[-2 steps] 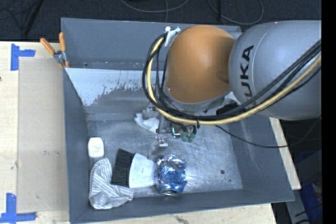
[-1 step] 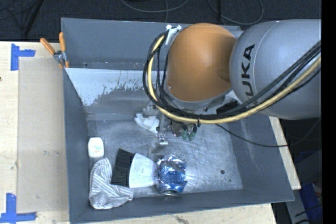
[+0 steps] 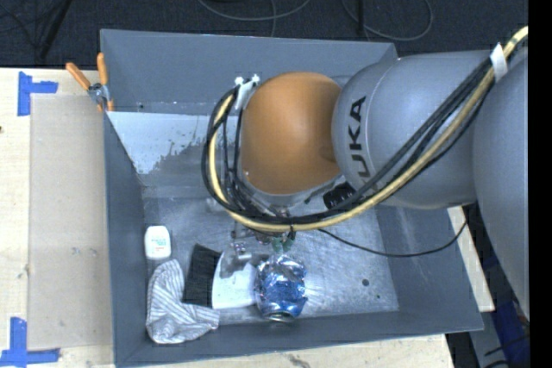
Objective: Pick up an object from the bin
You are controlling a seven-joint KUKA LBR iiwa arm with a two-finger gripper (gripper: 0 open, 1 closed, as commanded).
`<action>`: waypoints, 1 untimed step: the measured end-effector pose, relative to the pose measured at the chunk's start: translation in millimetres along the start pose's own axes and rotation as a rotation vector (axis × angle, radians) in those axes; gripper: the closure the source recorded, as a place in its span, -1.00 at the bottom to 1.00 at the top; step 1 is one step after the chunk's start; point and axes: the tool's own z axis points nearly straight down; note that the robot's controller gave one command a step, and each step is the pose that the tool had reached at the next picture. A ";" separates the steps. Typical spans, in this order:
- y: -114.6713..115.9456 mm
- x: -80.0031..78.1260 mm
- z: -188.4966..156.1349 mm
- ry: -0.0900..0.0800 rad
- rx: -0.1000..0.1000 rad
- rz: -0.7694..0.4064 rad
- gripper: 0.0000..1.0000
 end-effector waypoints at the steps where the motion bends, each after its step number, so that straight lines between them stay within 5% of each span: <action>1: 41.7 -6.4 17.3 0.001 0.000 -0.348 -1.00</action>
Offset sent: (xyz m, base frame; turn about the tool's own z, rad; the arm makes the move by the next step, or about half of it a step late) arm -0.0385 0.0646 -0.0421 -0.3787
